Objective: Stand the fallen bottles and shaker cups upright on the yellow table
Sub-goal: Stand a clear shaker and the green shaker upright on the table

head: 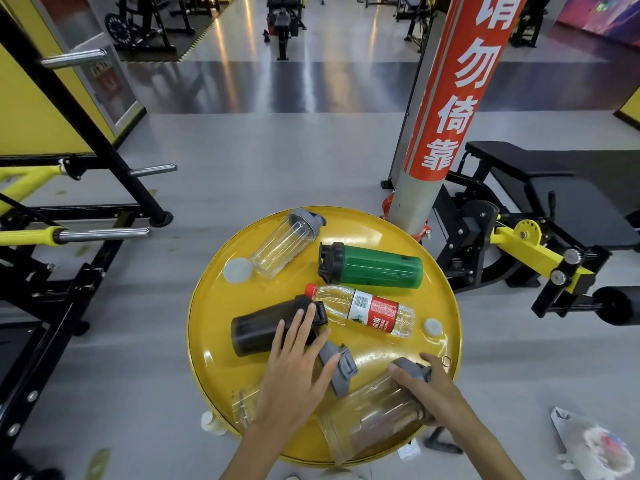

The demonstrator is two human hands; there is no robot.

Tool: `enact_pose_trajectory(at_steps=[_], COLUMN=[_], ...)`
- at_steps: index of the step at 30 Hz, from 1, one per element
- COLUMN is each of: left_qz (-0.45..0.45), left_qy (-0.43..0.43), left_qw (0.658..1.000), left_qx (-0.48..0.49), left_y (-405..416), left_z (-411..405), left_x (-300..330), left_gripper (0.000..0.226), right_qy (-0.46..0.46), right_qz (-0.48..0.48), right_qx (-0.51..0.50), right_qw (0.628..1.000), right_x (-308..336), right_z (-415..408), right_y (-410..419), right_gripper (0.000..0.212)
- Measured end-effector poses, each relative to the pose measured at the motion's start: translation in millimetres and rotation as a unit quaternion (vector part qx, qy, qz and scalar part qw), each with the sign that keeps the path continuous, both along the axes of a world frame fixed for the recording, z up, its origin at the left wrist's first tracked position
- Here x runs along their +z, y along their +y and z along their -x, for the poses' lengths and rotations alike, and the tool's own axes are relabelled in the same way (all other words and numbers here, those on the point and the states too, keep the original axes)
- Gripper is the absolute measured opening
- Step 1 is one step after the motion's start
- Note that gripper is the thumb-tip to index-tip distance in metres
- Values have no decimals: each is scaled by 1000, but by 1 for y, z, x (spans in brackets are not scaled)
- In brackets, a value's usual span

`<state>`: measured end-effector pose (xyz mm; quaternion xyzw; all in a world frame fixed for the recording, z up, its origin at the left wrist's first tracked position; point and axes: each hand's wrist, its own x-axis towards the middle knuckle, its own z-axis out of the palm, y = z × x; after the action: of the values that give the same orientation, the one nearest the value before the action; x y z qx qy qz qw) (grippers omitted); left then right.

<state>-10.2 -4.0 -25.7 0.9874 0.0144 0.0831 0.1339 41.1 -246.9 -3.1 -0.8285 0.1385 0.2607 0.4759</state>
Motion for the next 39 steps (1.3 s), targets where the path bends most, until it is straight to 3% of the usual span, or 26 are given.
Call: enact_pose_trajectory(at_steps=[5, 11, 13, 16, 19, 26, 32, 39], left_qz=[1, -2, 2, 2, 2, 1, -3, -18], left_qy=[1, 0, 2, 0, -4, -2, -15, -19], left_qw=[1000, 1000, 1000, 1000, 1000, 1000, 1000, 1000], left_qx=[8, 7, 7, 6, 5, 12, 12, 16], left_y=[0, 0, 0, 0, 0, -1, -1, 0], left_z=[0, 0, 0, 1, 1, 1, -1, -3], left_x=[0, 2, 1, 1, 3, 3, -1, -4], left_gripper=[56, 57, 58, 58, 57, 57, 52, 51], right_qy=[51, 7, -41, -135, -236, -468, -547, -505], right_qz=[-63, -130, -145, -145, -120, -38, -6, 59], right_qx=[-54, -81, -61, -7, 31, 113, 151, 213], right_qw=[995, 988, 987, 980, 964, 875, 824, 835], right_x=[6, 39, 63, 106, 152, 214, 182, 103], right_z=[-1, -4, -8, -25, -56, -145, -229, -290], right_y=[-7, -21, -22, -20, -16, 23, 76, 113], right_gripper=[79, 103, 100, 80, 88, 86, 88, 90])
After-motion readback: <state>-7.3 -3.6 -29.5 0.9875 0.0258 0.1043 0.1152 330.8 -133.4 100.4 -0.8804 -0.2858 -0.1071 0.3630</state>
